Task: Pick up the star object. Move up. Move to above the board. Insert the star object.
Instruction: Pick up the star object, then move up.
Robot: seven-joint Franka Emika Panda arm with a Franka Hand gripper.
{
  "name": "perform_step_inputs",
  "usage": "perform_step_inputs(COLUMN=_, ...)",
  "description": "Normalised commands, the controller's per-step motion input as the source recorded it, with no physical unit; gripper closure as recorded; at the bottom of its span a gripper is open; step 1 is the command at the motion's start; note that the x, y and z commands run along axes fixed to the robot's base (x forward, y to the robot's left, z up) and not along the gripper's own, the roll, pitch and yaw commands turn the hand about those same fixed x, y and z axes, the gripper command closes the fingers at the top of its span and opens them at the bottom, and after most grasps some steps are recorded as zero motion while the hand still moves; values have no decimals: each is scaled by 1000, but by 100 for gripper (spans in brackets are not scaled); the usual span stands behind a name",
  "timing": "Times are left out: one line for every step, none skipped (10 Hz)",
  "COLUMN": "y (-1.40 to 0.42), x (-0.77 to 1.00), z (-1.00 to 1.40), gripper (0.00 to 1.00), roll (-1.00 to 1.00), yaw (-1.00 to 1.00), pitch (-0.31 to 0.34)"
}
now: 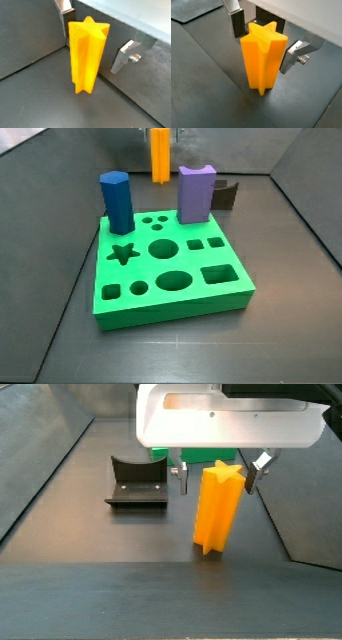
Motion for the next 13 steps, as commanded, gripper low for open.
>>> perform_step_inputs(y=0, x=0, z=0, gripper=100, roll=0, yaw=0, pitch=0)
perform_step_inputs(y=0, x=0, z=0, gripper=100, roll=0, yaw=0, pitch=0)
perform_step_inputs(y=0, x=0, z=0, gripper=100, roll=0, yaw=0, pitch=0)
perform_step_inputs(y=0, x=0, z=0, gripper=100, roll=0, yaw=0, pitch=0)
perform_step_inputs(y=0, x=0, z=0, gripper=100, roll=0, yaw=0, pitch=0)
perform_step_inputs(y=0, x=0, z=0, gripper=100, roll=0, yaw=0, pitch=0)
perform_step_inputs(y=0, x=0, z=0, gripper=100, roll=0, yaw=0, pitch=0)
perform_step_inputs(y=0, x=0, z=0, gripper=100, roll=0, yaw=0, pitch=0)
perform_step_inputs(y=0, x=0, z=0, gripper=100, roll=0, yaw=0, pitch=0)
perform_step_inputs(y=0, x=0, z=0, gripper=100, roll=0, yaw=0, pitch=0)
perform_step_inputs(y=0, x=0, z=0, gripper=100, roll=0, yaw=0, pitch=0)
perform_step_inputs(y=0, x=0, z=833, gripper=100, roll=0, yaw=0, pitch=0)
perform_step_inputs(y=-7, x=-25, z=795, gripper=100, roll=-3, yaw=7, pitch=17)
